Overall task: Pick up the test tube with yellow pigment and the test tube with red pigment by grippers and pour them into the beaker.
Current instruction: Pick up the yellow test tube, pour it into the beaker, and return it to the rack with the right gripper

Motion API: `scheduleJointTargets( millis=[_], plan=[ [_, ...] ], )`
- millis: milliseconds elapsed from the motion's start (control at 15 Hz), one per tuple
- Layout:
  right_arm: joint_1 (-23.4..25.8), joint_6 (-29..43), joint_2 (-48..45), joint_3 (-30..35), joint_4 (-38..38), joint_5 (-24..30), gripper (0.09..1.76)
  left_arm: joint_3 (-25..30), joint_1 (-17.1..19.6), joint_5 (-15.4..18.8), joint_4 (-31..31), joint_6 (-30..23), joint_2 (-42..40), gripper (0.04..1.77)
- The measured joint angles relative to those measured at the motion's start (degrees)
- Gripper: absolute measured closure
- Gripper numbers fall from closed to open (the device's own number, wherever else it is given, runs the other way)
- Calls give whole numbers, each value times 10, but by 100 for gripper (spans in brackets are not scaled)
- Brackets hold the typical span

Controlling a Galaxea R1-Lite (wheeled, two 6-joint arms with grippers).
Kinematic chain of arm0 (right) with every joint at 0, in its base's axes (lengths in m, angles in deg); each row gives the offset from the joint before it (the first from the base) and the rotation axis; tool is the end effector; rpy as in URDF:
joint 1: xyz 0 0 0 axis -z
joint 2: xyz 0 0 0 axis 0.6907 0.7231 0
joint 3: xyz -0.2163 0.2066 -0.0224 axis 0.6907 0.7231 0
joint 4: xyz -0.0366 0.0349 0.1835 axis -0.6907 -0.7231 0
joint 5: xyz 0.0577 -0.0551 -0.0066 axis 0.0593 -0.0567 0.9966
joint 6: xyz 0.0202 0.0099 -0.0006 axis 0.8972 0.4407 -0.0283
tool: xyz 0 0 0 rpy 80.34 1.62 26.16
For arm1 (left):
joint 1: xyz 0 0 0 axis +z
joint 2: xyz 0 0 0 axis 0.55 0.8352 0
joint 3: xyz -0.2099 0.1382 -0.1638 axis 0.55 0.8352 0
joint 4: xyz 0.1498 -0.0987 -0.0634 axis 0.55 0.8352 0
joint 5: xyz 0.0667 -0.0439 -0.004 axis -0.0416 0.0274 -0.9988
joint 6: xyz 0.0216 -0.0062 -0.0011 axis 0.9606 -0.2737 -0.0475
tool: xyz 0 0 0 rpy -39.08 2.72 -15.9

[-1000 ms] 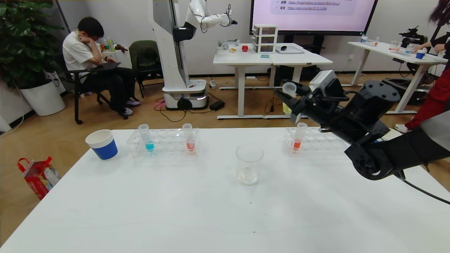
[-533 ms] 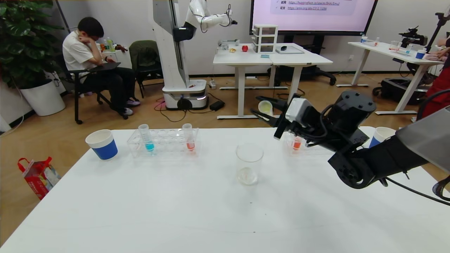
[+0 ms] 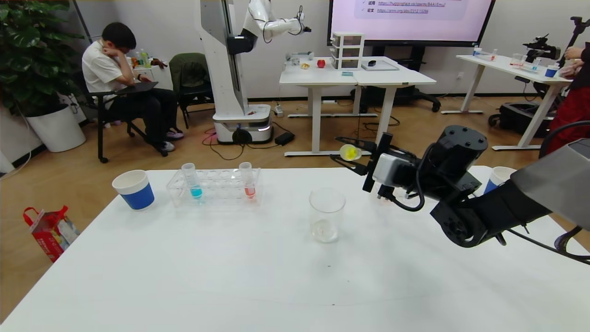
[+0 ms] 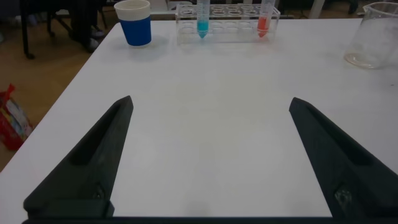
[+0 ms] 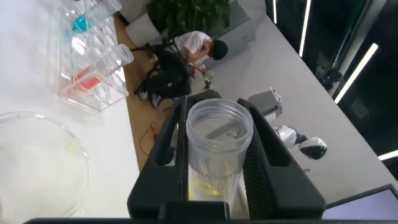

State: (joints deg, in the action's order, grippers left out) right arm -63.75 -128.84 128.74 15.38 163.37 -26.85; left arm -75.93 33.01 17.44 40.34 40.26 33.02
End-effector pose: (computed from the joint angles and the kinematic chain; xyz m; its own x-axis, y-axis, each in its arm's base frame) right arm 0.3815 0.1556 0.1525 0.4320 0.8829 0.1839 -0.3367 0.3470 -0.8753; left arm -0.0230 0.0001 0.0748 1.0000 -0.0062 -0.0049 0.0062 1.0000 0.0056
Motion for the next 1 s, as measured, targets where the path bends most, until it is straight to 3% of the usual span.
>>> scheduleJointTargets(
  millis=[467, 733, 1000],
  plan=[
    [-1, -92, 43, -69, -8, 3, 134, 0, 0, 0, 0, 0, 0, 6],
    [2, -170, 57, -75, -43, 19, 134, 0, 0, 0, 0, 0, 0, 6],
    [5, -204, 69, -78, -47, 18, 134, 0, 0, 0, 0, 0, 0, 6]
  ],
)
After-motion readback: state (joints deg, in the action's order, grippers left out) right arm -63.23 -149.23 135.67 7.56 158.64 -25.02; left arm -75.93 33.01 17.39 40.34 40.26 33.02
